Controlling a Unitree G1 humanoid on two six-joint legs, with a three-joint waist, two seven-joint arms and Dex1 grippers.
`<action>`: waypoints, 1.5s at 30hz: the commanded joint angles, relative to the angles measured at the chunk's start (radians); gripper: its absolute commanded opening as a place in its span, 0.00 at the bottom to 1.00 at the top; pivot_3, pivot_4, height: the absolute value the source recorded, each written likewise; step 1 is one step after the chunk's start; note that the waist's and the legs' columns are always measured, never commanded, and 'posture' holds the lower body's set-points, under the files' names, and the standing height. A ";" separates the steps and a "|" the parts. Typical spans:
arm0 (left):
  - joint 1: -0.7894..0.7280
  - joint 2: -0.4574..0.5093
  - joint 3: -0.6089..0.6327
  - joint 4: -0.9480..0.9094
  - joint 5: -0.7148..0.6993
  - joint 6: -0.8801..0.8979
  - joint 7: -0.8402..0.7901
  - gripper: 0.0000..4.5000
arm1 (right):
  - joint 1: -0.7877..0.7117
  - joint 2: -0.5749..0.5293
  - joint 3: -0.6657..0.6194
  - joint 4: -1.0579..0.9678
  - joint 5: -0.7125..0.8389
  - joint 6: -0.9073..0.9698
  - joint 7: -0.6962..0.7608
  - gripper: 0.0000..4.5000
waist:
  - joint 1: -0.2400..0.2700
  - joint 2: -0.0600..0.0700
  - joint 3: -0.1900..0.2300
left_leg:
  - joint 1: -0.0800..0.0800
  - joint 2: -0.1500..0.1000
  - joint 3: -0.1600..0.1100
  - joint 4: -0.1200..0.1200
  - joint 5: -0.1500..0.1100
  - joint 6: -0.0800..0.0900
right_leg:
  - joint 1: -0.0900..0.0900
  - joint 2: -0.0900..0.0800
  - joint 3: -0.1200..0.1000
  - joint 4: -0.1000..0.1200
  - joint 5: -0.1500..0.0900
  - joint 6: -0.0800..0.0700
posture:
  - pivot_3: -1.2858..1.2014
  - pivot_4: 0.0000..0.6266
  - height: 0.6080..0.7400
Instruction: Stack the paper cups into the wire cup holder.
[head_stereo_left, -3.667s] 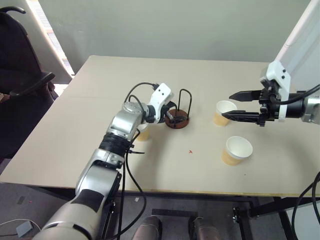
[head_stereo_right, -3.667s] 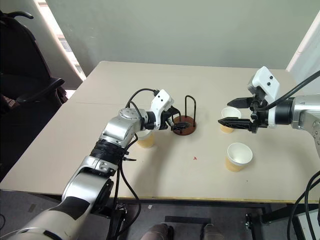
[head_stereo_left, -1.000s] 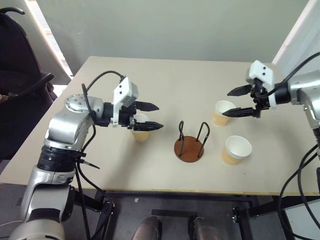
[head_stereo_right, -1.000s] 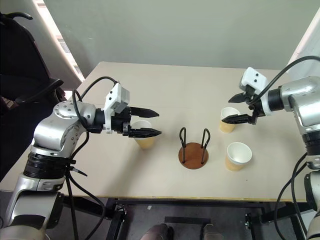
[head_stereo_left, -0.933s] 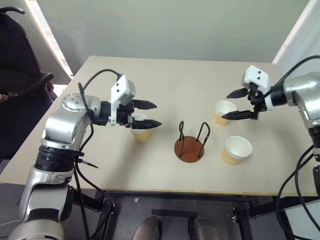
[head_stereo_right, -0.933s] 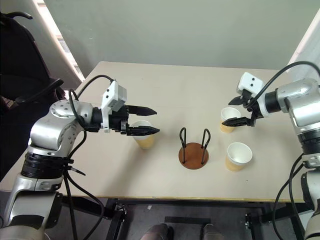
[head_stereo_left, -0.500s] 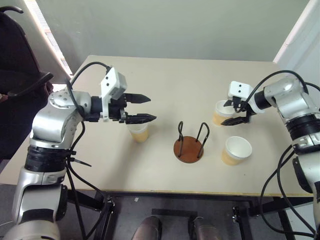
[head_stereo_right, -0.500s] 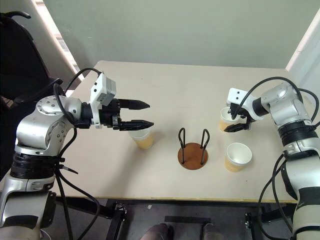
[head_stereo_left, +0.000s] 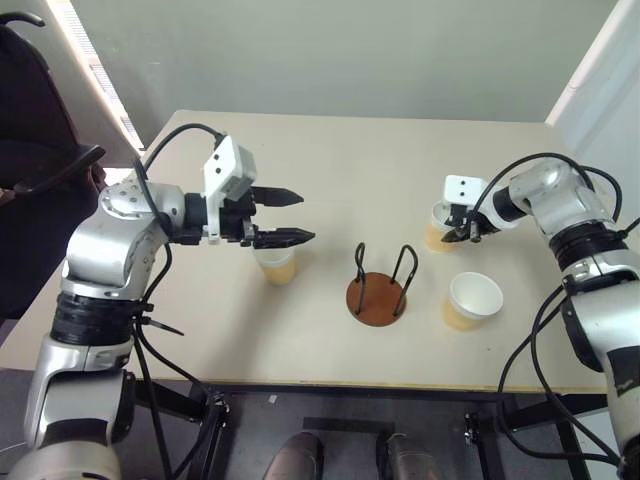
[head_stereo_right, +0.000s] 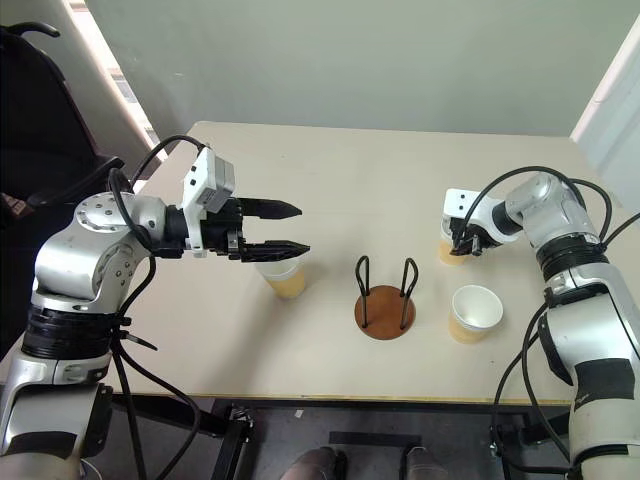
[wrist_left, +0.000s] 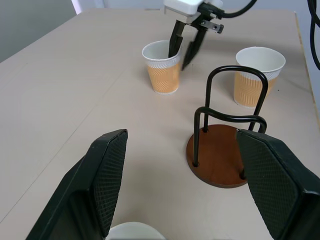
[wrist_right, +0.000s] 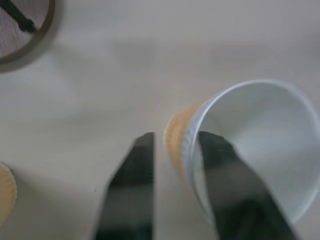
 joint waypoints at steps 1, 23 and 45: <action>-0.002 0.015 0.011 -0.005 0.004 -0.023 -0.006 0.82 | -0.009 -0.040 -0.052 -0.073 0.031 0.018 0.055 0.01 | 0.000 0.000 0.000 | 0.000 0.000 0.000 0.000 0.000 0.000 | 0.000 0.000 0.000 0.000 0.000 0.000 | 0.52 0.24 1.00; -0.008 0.008 -0.038 0.019 0.007 -0.051 -0.114 0.82 | 0.076 -0.241 -0.098 -1.260 0.506 0.729 0.232 0.01 | -0.009 -0.001 0.000 | 0.000 0.001 -0.001 0.002 0.003 -0.005 | 0.001 0.003 0.000 0.001 -0.009 -0.014 | 0.52 0.24 1.00; 0.007 0.008 -0.018 -0.030 -0.007 -0.010 -0.085 0.82 | 0.146 -0.164 -0.026 -1.215 0.460 0.652 0.167 0.42 | -0.010 -0.001 0.000 | 0.000 0.002 -0.001 0.002 0.003 0.002 | 0.001 0.003 -0.001 0.001 -0.006 -0.013 | 0.52 0.24 1.00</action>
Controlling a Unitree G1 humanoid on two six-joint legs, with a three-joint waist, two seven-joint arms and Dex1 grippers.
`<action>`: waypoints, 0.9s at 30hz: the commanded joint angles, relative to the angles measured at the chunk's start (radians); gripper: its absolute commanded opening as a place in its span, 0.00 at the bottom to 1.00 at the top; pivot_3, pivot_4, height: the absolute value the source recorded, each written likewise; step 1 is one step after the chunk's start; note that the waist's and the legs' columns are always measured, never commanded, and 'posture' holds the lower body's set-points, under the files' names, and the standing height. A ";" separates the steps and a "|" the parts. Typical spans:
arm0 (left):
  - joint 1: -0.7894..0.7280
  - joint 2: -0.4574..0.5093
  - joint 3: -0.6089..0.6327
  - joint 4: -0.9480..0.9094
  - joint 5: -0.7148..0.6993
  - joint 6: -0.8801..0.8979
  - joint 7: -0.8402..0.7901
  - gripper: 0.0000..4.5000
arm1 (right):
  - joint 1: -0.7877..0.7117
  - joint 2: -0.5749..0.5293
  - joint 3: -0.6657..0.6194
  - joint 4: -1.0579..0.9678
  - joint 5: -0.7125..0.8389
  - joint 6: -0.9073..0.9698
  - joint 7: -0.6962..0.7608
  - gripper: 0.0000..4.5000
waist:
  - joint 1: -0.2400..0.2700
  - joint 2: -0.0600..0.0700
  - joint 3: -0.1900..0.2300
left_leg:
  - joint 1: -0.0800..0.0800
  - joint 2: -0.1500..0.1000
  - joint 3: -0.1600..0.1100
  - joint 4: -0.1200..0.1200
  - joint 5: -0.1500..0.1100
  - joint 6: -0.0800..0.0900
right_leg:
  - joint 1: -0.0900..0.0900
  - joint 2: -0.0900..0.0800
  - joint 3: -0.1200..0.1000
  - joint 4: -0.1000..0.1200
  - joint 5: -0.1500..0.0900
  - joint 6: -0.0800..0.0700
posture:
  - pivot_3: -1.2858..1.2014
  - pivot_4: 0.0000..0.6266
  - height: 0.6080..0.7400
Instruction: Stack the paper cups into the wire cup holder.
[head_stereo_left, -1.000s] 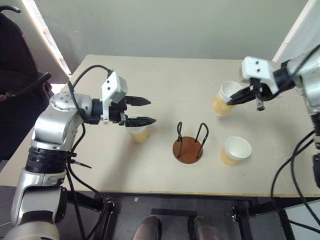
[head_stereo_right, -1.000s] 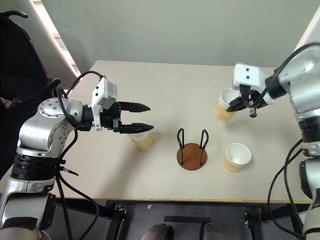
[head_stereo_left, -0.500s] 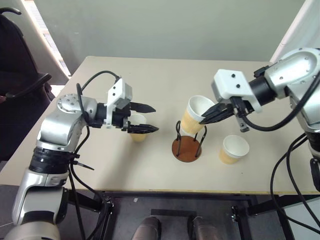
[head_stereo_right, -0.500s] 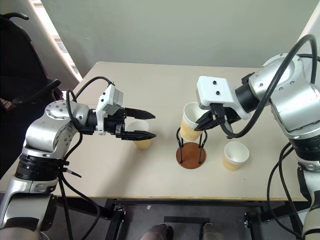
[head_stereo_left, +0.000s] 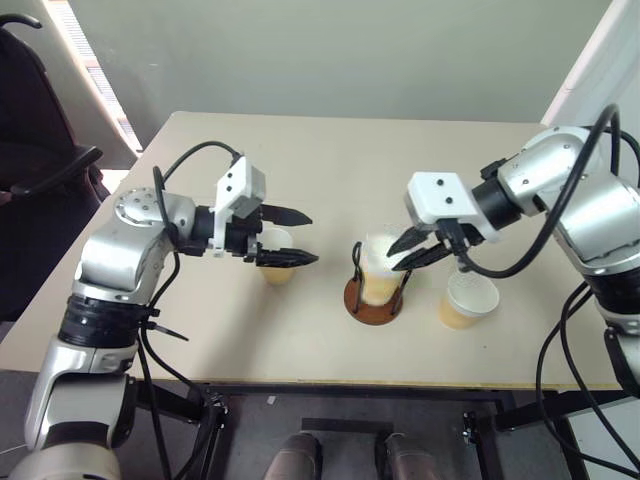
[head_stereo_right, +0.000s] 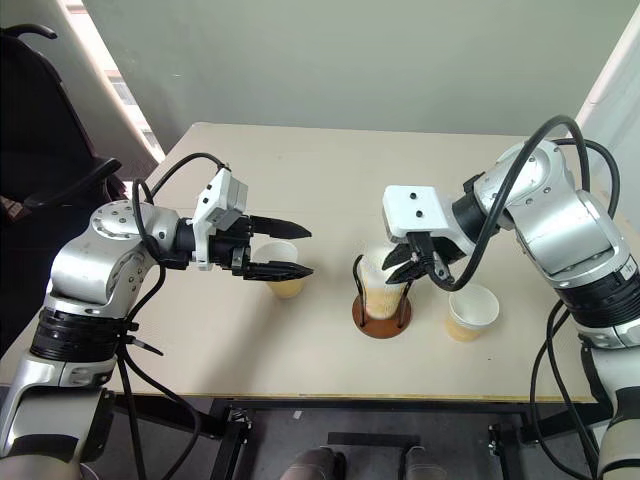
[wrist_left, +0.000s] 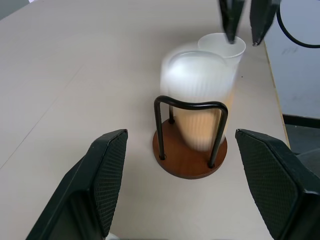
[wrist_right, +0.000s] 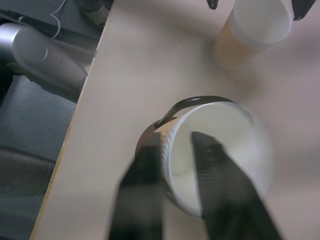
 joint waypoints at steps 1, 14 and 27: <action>-0.006 0.011 0.036 -0.045 -0.022 0.011 0.025 0.82 | -0.002 0.014 -0.040 -0.020 0.003 0.016 -0.050 0.50 | 0.000 0.000 0.000 | 0.000 0.000 0.000 0.000 0.000 0.000 | 0.000 0.000 0.000 0.000 0.000 0.000 | 0.52 0.24 1.00; 0.078 0.223 -0.016 -0.234 0.109 -0.041 0.039 0.82 | -0.062 0.006 -0.287 -0.028 0.262 0.352 -0.140 0.57 | -0.003 0.000 0.000 | 0.000 0.000 0.000 -0.002 0.005 -0.009 | 0.000 0.001 0.000 -0.002 -0.001 -0.002 | 0.52 0.24 1.00; 0.050 0.283 -0.177 -0.145 0.428 -0.222 0.083 0.82 | -0.045 0.003 -0.330 -0.086 0.463 0.470 -0.209 0.57 | -0.004 0.000 0.000 | 0.000 0.000 -0.001 -0.002 0.000 -0.001 | -0.002 0.001 0.000 0.001 -0.002 -0.004 | 0.52 0.24 1.00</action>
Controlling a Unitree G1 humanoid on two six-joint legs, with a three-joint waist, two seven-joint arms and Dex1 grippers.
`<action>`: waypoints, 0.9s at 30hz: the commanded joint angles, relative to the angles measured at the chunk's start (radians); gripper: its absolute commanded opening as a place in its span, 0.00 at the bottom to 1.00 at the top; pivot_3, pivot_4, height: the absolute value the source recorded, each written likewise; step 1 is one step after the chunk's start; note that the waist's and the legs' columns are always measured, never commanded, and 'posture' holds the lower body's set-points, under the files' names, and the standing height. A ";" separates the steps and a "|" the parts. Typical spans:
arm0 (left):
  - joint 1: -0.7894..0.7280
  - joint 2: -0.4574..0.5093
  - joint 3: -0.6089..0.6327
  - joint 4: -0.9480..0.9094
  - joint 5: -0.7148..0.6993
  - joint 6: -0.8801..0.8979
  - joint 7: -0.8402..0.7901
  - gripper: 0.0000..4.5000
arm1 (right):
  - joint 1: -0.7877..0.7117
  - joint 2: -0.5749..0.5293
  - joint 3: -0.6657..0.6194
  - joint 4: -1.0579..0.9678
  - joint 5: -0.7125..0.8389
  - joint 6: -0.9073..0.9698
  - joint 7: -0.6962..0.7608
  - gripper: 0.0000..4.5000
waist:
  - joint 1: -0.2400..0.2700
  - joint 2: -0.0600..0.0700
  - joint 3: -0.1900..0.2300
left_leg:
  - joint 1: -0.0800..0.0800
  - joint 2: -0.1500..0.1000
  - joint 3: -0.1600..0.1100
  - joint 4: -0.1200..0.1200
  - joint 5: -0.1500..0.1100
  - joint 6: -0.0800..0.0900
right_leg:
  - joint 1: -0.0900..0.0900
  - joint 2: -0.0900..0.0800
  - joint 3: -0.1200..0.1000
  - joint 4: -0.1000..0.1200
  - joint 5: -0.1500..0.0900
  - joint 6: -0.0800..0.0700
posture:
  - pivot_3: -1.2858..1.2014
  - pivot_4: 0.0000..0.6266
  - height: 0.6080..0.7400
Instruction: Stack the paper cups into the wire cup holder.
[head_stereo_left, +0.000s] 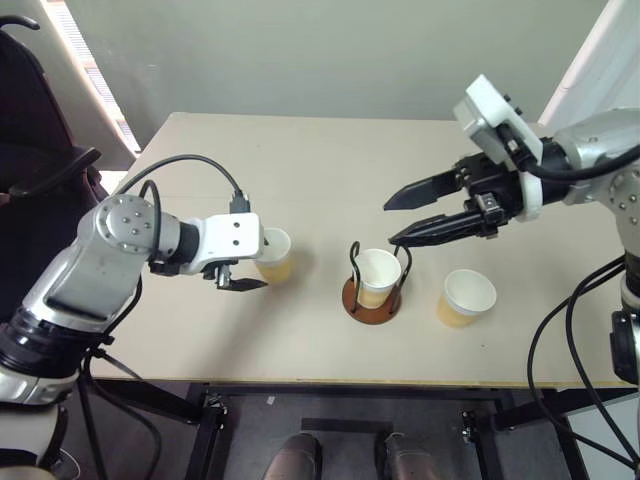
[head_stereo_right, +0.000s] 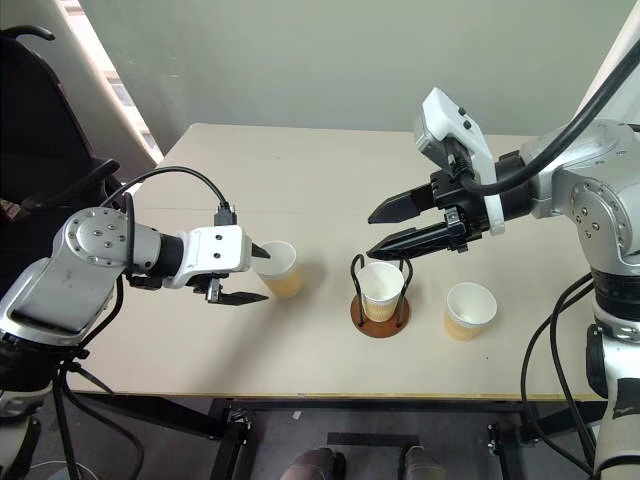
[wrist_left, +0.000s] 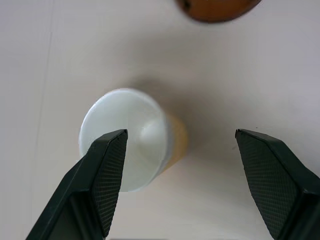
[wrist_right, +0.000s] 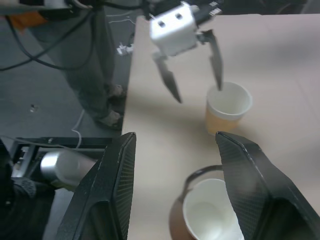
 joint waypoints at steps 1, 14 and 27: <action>-0.038 -0.008 -0.005 0.033 0.064 -0.043 0.017 0.82 | -0.005 -0.011 -0.036 -0.023 0.042 0.008 -0.025 0.57 | 0.000 0.000 0.000 | 0.000 0.000 0.000 0.000 0.000 0.000 | 0.000 0.000 0.000 0.000 0.000 0.000 | 0.52 0.24 1.00; -0.072 -0.112 -0.065 0.216 0.172 -0.153 0.018 0.82 | 0.015 -0.037 -0.029 -0.035 0.089 -0.001 -0.071 0.57 | 0.001 0.000 0.000 | -0.001 0.000 0.000 0.000 -0.001 0.000 | -0.001 0.000 0.000 0.000 0.000 0.000 | 0.52 0.24 1.00; -0.101 -0.181 -0.084 0.313 0.167 -0.308 -0.068 0.12 | 0.066 -0.068 -0.039 -0.053 0.109 -0.028 -0.088 0.58 | 0.002 0.000 0.000 | -0.001 0.000 0.000 0.000 -0.001 0.000 | -0.001 0.000 0.000 0.001 0.001 0.001 | 0.52 0.24 1.00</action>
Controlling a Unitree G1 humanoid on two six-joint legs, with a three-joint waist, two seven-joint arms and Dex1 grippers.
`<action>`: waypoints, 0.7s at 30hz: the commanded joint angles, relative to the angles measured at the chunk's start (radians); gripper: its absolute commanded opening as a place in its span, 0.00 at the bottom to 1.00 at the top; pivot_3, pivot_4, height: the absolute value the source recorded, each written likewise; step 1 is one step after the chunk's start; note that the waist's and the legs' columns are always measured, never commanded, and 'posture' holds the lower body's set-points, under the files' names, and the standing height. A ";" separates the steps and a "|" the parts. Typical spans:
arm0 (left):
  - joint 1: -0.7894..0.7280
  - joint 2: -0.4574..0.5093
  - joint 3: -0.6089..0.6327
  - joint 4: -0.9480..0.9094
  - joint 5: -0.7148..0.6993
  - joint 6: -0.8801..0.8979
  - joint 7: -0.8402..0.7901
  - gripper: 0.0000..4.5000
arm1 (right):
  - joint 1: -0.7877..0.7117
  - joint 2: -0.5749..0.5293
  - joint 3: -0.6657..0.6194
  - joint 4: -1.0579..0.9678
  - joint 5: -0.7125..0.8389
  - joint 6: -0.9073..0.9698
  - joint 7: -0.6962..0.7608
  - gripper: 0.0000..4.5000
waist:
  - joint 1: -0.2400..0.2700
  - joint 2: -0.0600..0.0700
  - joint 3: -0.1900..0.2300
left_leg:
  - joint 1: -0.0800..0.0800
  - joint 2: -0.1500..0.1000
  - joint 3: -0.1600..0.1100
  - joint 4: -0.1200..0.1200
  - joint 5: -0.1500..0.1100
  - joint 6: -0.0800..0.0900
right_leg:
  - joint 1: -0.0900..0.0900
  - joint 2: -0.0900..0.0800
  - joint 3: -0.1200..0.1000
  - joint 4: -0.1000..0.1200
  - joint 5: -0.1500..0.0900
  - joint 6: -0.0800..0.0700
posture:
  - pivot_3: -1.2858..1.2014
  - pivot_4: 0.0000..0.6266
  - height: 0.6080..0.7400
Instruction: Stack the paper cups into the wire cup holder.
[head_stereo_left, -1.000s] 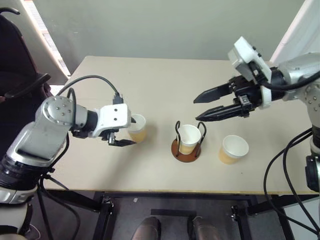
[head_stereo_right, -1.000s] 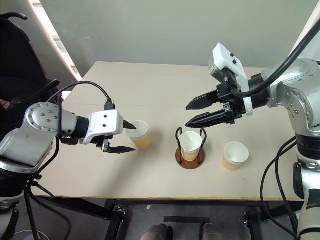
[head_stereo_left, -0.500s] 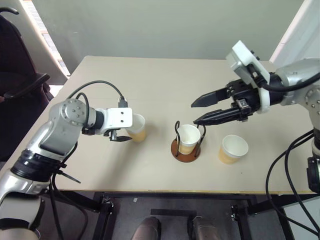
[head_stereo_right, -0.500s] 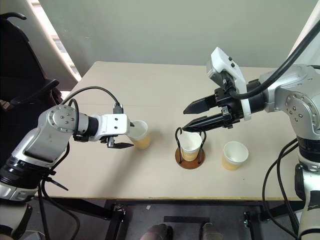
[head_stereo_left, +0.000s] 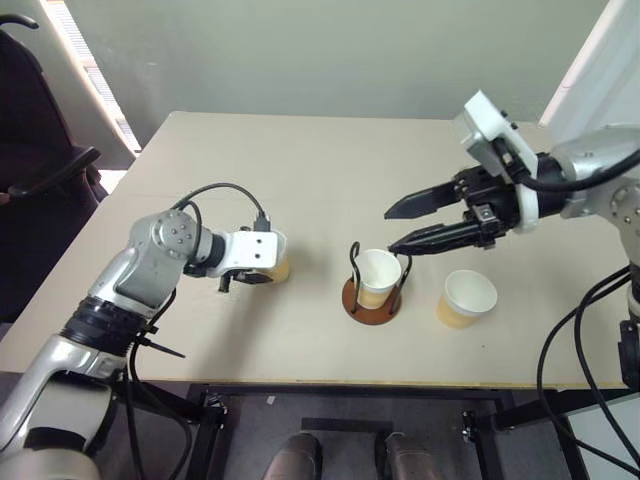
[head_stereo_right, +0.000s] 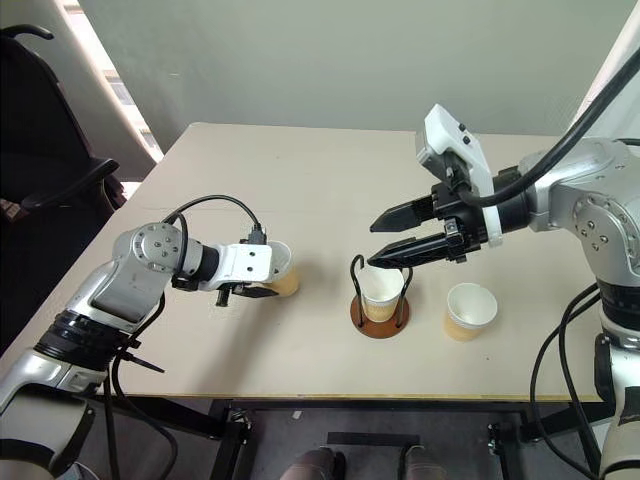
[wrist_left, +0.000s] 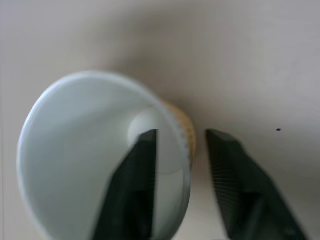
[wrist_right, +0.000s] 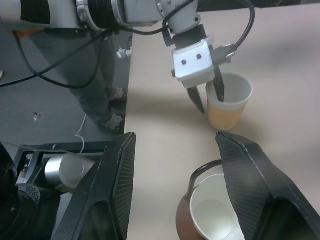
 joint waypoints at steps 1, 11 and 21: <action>-0.044 -0.008 0.033 -0.010 -0.043 -0.033 -0.046 0.05 | -0.003 -0.029 -0.039 -0.021 0.013 -0.024 0.001 0.58 | 0.000 0.000 0.000 | 0.000 0.000 0.000 0.000 0.000 0.000 | 0.000 0.000 0.000 0.000 0.000 0.000 | 0.52 0.24 1.00; -0.173 -0.020 0.089 -0.036 -0.193 0.014 -0.194 0.02 | 0.036 -0.064 -0.051 -0.005 0.000 -0.077 -0.001 0.58 | 0.000 0.000 0.000 | 0.000 0.000 0.000 0.001 0.000 0.001 | 0.000 0.000 0.000 0.000 0.001 0.002 | 0.52 0.24 1.00; -0.409 -0.091 0.100 -0.039 -0.392 0.184 -0.346 0.02 | 0.124 -0.123 -0.092 -0.018 0.004 -0.112 -0.012 0.58 | 0.004 0.000 0.000 | -0.003 0.000 0.001 0.003 -0.001 0.003 | 0.001 -0.001 0.000 -0.003 0.004 0.007 | 0.52 0.24 1.00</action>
